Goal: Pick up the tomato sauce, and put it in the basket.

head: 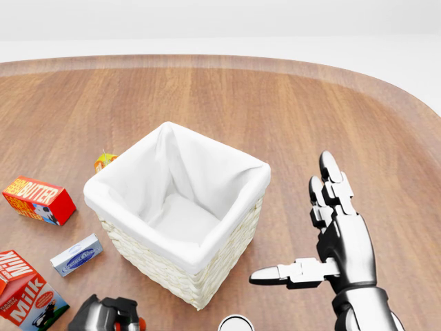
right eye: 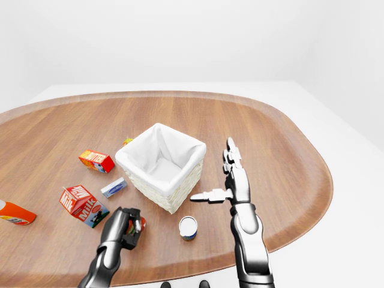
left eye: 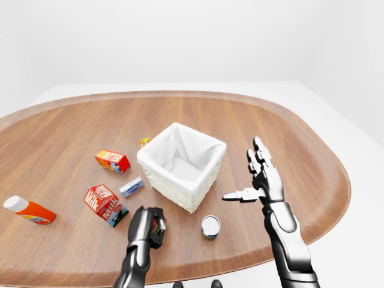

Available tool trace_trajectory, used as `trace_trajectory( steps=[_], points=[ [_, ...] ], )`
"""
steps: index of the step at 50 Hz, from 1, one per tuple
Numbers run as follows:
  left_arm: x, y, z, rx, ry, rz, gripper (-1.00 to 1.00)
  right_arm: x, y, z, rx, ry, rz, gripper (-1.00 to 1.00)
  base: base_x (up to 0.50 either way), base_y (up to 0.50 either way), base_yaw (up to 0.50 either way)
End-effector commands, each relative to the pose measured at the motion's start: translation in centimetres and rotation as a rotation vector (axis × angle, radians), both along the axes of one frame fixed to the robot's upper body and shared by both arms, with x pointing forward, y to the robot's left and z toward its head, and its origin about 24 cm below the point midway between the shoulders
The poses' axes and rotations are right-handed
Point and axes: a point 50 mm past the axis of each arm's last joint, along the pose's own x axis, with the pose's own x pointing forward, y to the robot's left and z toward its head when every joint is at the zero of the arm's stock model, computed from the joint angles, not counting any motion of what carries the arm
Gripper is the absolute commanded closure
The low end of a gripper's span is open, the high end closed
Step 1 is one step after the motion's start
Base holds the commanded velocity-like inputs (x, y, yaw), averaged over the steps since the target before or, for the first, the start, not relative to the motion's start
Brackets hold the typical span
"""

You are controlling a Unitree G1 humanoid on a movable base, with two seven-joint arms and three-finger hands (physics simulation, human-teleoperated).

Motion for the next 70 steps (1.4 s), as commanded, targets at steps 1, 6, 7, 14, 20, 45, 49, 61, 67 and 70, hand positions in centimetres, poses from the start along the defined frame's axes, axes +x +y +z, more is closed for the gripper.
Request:
trace_trajectory(
  steps=[1, 6, 7, 14, 20, 45, 49, 61, 67, 70],
  points=[
    [0.2, -0.3, 3.4, -0.097, -0.093, -0.038, 1.0, 0.0, 0.0, 0.0, -0.001, 0.001, -0.001, -1.0, 0.0, 0.0, 0.0],
    [0.1, -0.7, 5.3, -0.135, -0.145, -0.074, 1.0, 0.0, -0.1, 0.1, -0.002, -0.004, -0.004, -1.0, 0.0, 0.0, 0.0],
    [0.0, -0.7, 5.5, -0.139, -0.15, -0.078, 1.0, 0.0, -0.1, 0.1, -0.002, -0.006, -0.004, -1.0, 0.0, 0.0, 0.0],
    [-0.2, -0.9, 6.7, -0.153, -0.178, -0.102, 1.0, 0.2, -0.3, 0.3, -0.001, -0.012, -0.01, -1.0, 0.0, 0.0, 0.0],
    [-0.5, -0.9, 7.0, -0.157, -0.182, -0.109, 1.0, 0.3, -0.4, 0.3, 0.0, -0.013, -0.014, -1.0, 0.0, 0.0, 0.0],
    [-1.9, 0.6, 10.9, -0.215, -0.268, -0.119, 1.0, 0.4, -0.6, 0.4, 0.0, -0.018, -0.022, -1.0, 0.0, 0.0, 0.0],
    [-2.2, 0.7, 11.6, -0.223, -0.284, -0.124, 1.0, 0.3, -0.6, 0.5, -0.001, -0.022, -0.023, -1.0, 0.0, 0.0, 0.0],
    [-2.9, 0.6, 13.2, -0.223, -0.321, -0.147, 1.0, 0.4, -0.5, 0.4, -0.001, -0.018, -0.022, -1.0, 0.0, 0.0, 0.0],
    [-3.0, 0.8, 13.6, -0.219, -0.33, -0.146, 1.0, 0.3, -0.5, 0.5, -0.002, -0.019, -0.021, -1.0, 0.0, 0.0, 0.0],
    [-3.2, 0.8, 14.5, -0.219, -0.355, -0.161, 1.0, 0.3, -0.5, 0.5, -0.002, -0.02, -0.021, -1.0, 0.0, 0.0, 0.0]
  ],
)
